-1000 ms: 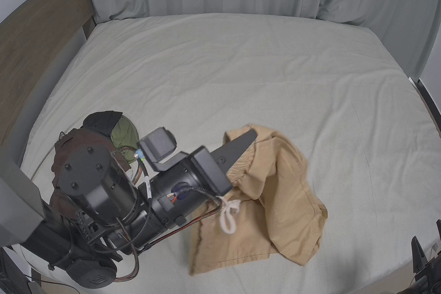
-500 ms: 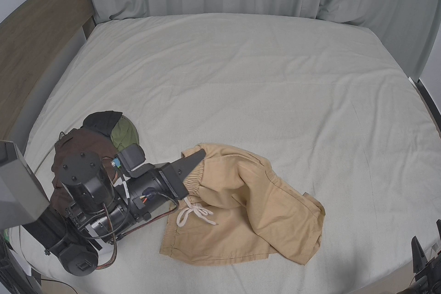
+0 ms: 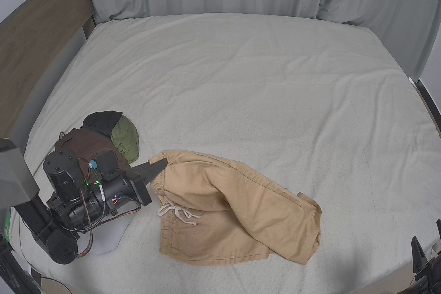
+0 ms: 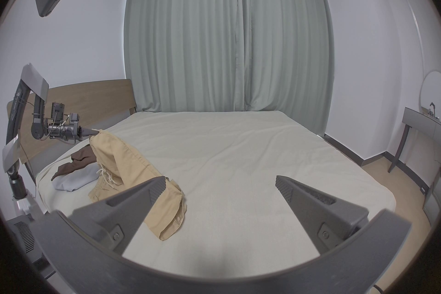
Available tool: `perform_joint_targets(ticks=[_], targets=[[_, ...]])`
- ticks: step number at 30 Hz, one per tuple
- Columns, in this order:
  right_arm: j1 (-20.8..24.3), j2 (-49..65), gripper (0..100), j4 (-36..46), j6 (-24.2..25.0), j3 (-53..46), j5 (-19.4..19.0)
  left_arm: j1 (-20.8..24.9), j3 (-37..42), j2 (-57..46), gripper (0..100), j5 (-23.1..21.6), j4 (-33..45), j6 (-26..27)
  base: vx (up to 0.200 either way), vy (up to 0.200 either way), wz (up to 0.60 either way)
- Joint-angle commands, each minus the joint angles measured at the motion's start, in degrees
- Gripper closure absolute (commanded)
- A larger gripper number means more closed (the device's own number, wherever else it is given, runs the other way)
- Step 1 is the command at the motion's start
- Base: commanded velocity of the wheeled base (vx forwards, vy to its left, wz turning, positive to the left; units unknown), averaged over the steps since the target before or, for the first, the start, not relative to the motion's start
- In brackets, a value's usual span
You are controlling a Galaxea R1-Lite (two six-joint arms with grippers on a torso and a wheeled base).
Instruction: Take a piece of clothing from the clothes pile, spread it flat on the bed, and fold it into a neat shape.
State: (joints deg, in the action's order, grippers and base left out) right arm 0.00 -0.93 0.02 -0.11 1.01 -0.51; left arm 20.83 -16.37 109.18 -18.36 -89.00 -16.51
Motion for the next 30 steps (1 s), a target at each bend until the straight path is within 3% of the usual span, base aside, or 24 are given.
perform_joint_targets(ticks=[1, 4, 8, 30], targets=[[0.0, 0.5, 0, 0.0, -0.2, -1.0, 0.0, -6.6, 3.2, 3.7, 100, -5.5, -0.1, 6.8, 0.0, 0.0, 0.0], [0.1, 0.5, 0, 0.0, -0.2, -1.0, 0.0, -10.6, 2.5, 6.5, 100, -7.7, -0.1, 11.3, 0.0, 0.0, 0.0], [0.1, 0.5, 0, 0.0, -0.4, -1.0, -0.1, -13.5, 1.8, 9.3, 100, -9.3, -0.2, 13.1, 0.0, 0.0, 0.0], [0.0, 0.5, 0, 0.5, -0.9, -0.9, -0.5, -15.7, 1.3, 13.5, 100, -10.4, -0.2, 15.2, 0.0, 0.0, 0.0]])
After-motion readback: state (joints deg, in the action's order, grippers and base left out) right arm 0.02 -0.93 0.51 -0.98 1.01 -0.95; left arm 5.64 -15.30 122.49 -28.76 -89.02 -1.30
